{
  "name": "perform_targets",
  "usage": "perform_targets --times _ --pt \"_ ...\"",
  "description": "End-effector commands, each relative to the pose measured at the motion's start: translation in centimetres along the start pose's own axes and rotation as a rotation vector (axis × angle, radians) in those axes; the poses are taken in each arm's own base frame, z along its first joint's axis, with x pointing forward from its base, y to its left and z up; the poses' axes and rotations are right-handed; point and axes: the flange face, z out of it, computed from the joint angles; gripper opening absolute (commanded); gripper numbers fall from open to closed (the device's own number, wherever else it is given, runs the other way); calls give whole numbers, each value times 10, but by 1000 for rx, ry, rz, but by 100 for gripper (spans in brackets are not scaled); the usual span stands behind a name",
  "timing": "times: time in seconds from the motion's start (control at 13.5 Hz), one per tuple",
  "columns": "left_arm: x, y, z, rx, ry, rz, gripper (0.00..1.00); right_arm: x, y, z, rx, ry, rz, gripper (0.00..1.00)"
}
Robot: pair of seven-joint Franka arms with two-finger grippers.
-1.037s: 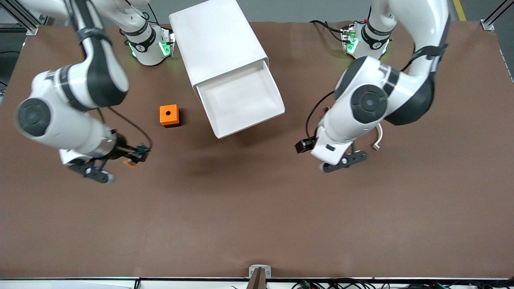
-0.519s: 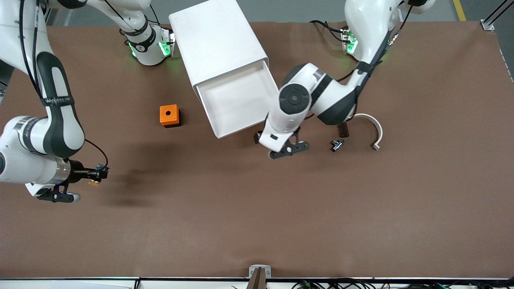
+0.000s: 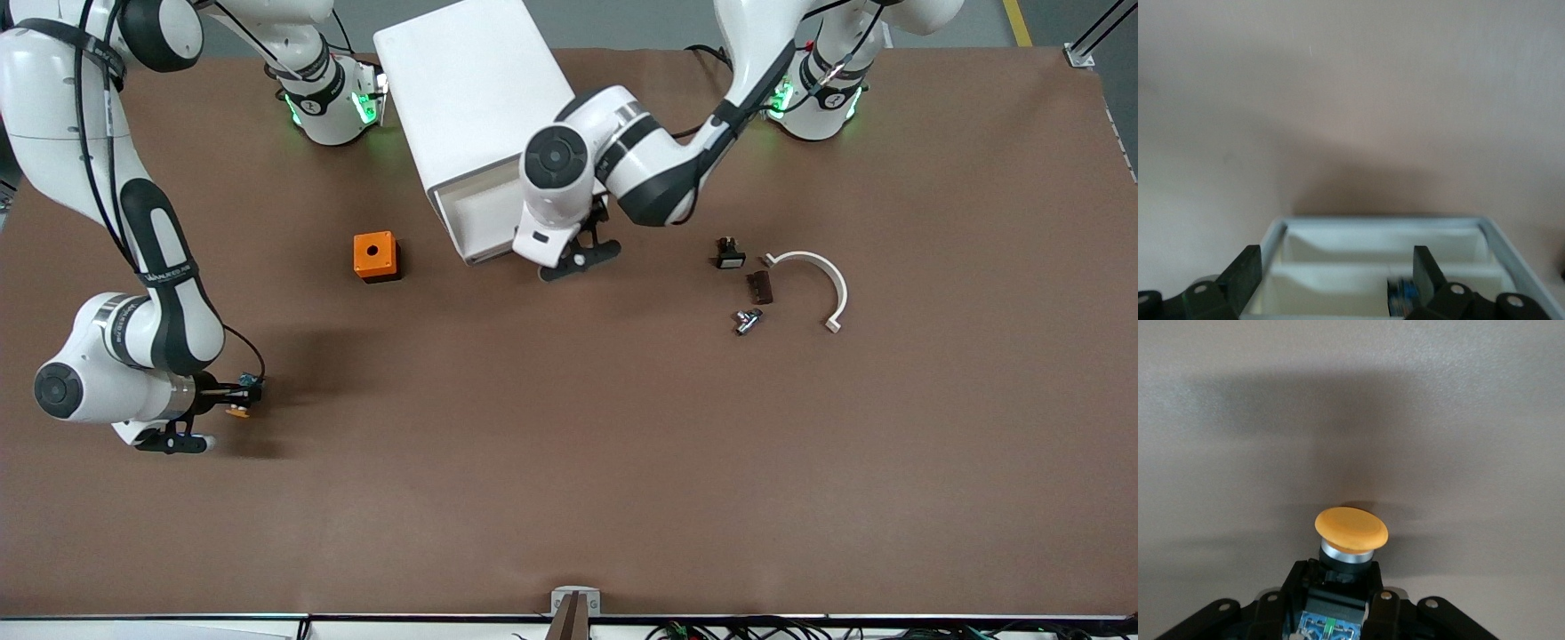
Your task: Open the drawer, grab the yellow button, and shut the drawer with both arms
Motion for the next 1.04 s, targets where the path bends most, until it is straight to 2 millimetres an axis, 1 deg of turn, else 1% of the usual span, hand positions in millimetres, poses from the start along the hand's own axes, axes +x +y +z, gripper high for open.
perform_targets --times 0.0,0.07,0.15,0.22,0.3,0.37,0.44,0.52,0.59,0.67,0.74,0.81,0.96 --pt "-51 6 11 25 -29 -45 100 4 1 -6 -1 8 -16 57" --pt "-69 8 18 40 -27 -56 100 5 1 -10 1 15 -17 77" --pt "-80 9 24 51 -25 -76 100 6 0 -18 0 26 -18 100" --pt "-82 8 28 58 -25 -89 100 9 -3 -34 0 47 -21 100" --pt "-81 7 26 56 -25 -93 100 7 -8 -56 -3 67 -29 100" --pt "-76 7 20 47 -23 -103 100 2 -11 -81 -5 79 -38 100" --pt "-69 4 4 27 -2 -107 100 -5 -15 -111 -9 95 -80 100" --pt "-29 -11 -33 -15 31 -151 100 -13 -18 -137 -12 121 -100 100" --pt "11 -26 -62 -52 59 -201 100 -20 -19 -159 -16 142 -102 100" --pt "39 -42 -96 -92 107 -220 100 -28 -20 -183 -20 164 -115 100" --pt "74 -66 -127 -114 172 -244 100 -38 -24 -207 -27 180 -152 100" --pt "110 -95 -158 -135 220 -276 100 -47 -26 -225 -16 189 -150 100" --pt "157 -145 -196 -152 248 -274 100 -66 -29 -258 -17 191 -160 100"
